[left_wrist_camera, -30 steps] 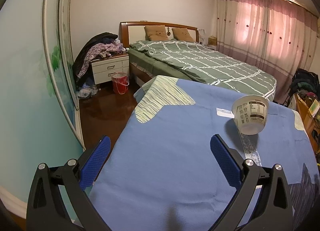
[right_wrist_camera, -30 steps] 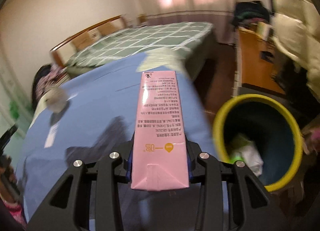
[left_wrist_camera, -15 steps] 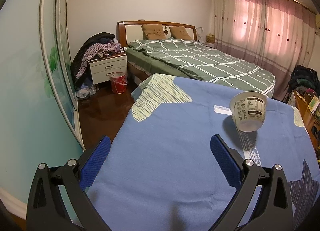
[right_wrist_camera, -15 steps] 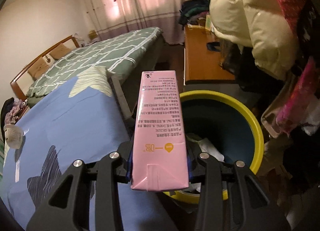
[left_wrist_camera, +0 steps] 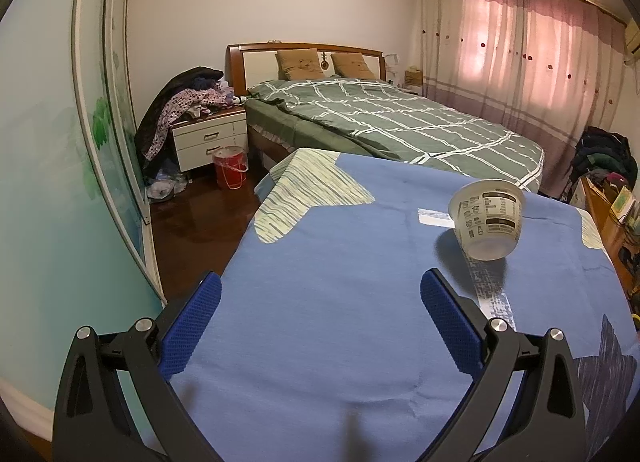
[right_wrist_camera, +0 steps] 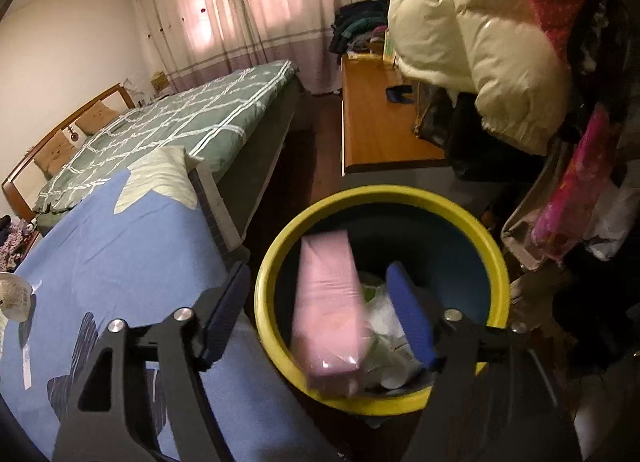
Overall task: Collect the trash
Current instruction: 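Carry the pink carton to the yellow bin and release it, then grasp the white paper yogurt cup with the left gripper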
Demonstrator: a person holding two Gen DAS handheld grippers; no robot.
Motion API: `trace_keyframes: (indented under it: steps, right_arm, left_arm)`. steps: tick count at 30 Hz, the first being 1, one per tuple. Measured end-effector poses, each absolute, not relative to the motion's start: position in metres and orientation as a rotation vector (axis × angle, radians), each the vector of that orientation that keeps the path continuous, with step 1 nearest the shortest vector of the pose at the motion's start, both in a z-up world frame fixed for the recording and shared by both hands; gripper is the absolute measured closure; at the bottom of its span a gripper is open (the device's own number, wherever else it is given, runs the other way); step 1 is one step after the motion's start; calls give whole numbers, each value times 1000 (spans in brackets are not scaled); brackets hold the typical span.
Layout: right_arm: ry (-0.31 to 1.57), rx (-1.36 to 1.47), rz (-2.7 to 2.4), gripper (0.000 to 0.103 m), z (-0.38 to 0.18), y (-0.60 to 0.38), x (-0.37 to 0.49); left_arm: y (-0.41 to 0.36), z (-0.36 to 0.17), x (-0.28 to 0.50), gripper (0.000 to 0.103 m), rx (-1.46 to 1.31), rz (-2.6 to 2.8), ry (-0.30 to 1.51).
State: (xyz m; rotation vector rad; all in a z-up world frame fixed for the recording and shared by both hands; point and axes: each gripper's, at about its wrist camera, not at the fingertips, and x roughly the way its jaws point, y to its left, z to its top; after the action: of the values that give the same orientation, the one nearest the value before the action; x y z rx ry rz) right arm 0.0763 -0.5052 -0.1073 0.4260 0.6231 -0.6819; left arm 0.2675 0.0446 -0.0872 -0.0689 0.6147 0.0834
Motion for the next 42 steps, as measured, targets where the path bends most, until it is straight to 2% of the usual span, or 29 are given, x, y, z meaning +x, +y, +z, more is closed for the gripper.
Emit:
trace_keyframes:
  steps: [12, 19, 26, 42]
  right_arm:
    - [599, 370, -678, 24, -103, -494, 77]
    - [587, 387, -639, 23, -103, -494, 77]
    - [583, 403, -619, 22, -102, -493, 78]
    - [599, 426, -581, 21, -105, -491, 84]
  left_arm:
    - [10, -80, 269, 5, -33, -60, 656]
    - [-46, -71, 293, 5, 5, -225, 722]
    - [-95, -84, 347, 5, 71, -268, 809]
    - [-116, -104, 436, 5, 98, -219, 909]
